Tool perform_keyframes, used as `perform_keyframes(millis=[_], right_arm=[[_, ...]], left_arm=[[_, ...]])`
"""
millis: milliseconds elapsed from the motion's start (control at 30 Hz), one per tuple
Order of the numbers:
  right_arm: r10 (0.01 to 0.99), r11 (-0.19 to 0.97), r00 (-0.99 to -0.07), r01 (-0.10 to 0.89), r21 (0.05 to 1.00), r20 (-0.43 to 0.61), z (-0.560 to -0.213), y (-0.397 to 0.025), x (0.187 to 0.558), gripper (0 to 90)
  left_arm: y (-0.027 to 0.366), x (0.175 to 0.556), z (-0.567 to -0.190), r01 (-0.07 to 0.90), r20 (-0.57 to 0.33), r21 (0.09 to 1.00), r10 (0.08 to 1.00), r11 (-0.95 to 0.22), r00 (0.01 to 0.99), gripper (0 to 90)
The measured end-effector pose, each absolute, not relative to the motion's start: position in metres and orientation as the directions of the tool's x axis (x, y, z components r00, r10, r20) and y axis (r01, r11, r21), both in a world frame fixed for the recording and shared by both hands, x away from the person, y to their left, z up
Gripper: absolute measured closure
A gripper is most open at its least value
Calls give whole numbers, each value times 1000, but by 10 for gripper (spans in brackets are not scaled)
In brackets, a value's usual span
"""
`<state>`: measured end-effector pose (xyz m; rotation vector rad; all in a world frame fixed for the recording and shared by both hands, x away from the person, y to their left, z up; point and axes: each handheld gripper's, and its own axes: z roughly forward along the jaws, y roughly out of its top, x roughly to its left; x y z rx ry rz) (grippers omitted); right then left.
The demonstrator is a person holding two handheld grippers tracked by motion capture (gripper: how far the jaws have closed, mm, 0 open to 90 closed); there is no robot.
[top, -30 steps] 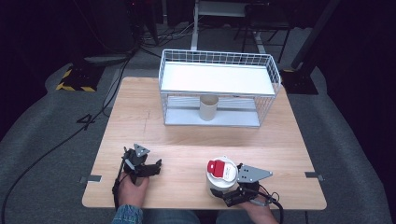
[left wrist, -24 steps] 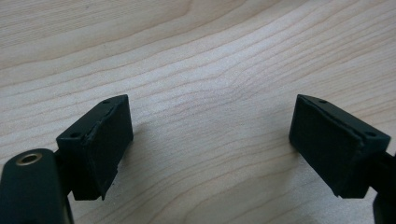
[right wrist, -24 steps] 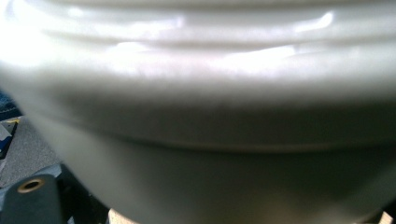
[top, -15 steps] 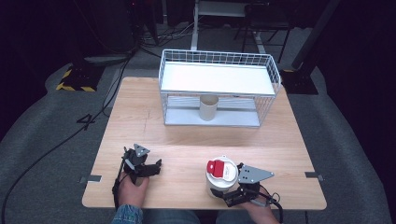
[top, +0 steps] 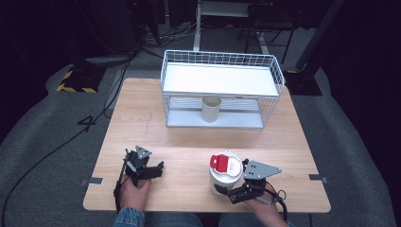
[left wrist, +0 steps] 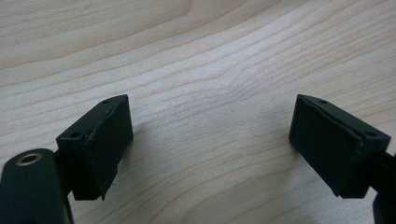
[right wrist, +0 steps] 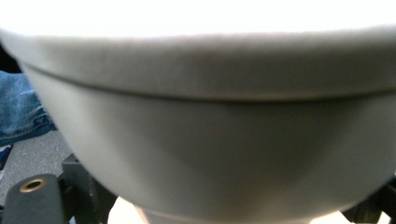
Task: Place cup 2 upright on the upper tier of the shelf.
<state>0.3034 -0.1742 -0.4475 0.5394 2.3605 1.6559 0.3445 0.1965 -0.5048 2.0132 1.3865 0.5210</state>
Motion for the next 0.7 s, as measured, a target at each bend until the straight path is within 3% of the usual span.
perform_keyframes(millis=[700], right_arm=[[439, 269, -898, 135, 954, 4, -395, -172, 329, 126]], left_arm=[[197, 346, -505, 679, -26, 690, 928, -252, 371, 141]])
